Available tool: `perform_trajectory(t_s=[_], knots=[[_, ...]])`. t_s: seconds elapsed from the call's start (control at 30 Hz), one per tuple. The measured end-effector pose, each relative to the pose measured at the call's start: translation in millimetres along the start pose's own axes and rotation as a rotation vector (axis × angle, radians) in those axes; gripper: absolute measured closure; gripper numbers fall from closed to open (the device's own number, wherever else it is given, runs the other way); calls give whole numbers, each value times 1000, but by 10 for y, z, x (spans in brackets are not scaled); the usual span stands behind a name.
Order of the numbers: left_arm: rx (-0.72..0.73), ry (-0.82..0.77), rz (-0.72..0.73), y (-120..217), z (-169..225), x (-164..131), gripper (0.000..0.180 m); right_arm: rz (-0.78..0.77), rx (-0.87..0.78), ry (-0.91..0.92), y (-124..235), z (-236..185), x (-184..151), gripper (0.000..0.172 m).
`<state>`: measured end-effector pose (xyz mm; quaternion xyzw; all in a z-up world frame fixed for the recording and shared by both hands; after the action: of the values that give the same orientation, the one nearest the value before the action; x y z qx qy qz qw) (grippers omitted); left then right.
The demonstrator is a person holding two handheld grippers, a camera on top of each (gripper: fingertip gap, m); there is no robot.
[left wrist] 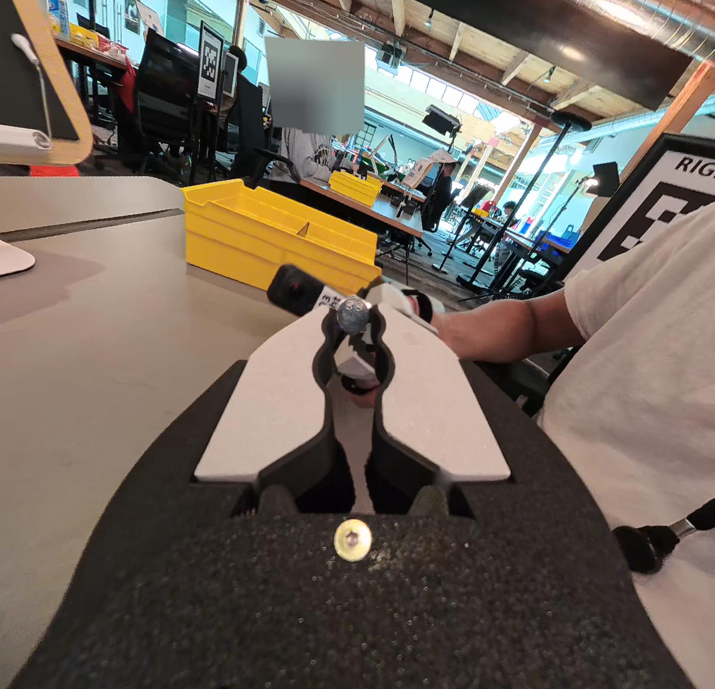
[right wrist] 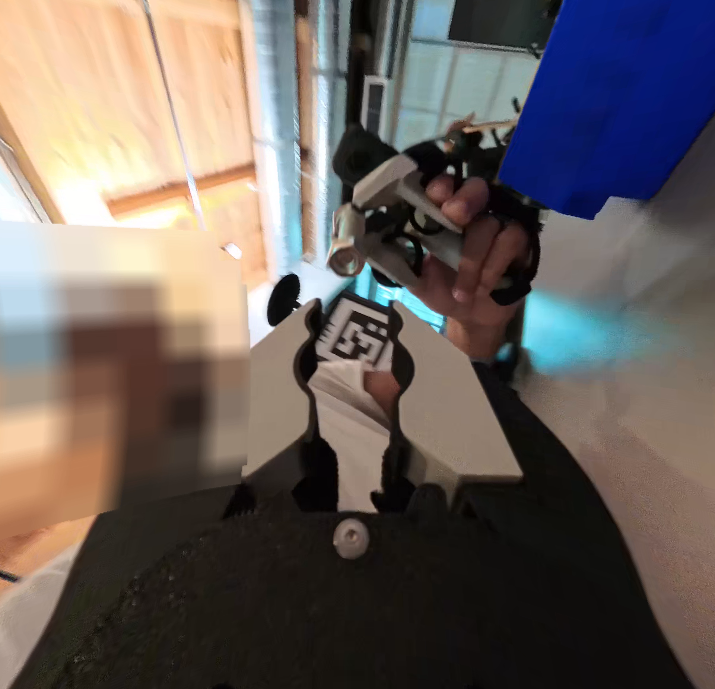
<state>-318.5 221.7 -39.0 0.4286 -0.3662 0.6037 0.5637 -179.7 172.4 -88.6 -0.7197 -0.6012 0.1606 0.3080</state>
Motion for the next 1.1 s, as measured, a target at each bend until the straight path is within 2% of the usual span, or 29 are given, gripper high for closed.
perform_trajectory(t_s=[0.07, 0.2, 0.43, 0.53, 0.6, 0.7, 0.93, 1.0, 1.07, 1.1], knots=[[3, -21, -17, -28, 26, -20, 164, 65, 50, -71, 65, 45, 20, 147], [5, -48, -40, -68, 61, -62, 164, 74, 66, -21, 82, -20, 80, 146], [-5, -51, -40, -79, 80, -70, 164, 56, 1, 15, 126, -34, 106, 154], [0, -45, -40, -67, 66, -65, 164, 25, -87, 145, 103, -84, 127, 154], [-4, -26, -34, -61, 52, -62, 164, -42, -215, 381, 58, -184, 133, 154], [-60, 61, -20, -58, 36, -49, 164, -240, -468, 858, -63, -365, 64, 155], [-132, 238, -53, -124, -13, -122, 164, -909, -1152, 2117, -209, -390, -284, 155], [-144, 333, -64, -145, -30, -137, 164, -1086, -1289, 2482, -196, -315, -347, 155], [-144, 420, -61, -154, -55, -160, 164, -1176, -1369, 2704, -165, -231, -356, 155], [-143, 432, -57, -149, -68, -169, 164, -1156, -1371, 2722, -160, -207, -350, 155]])
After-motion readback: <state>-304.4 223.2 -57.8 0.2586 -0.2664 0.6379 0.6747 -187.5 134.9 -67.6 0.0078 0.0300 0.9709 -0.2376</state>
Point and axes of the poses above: each gripper's, where its closed fingertips meet, y back along the fingers, x out of its top, z = x × y across the jaws, the point moved 7 cm from there along y, back along the fingers, and after that the axes turned 13 degrees about x, right-handed, at the moved point
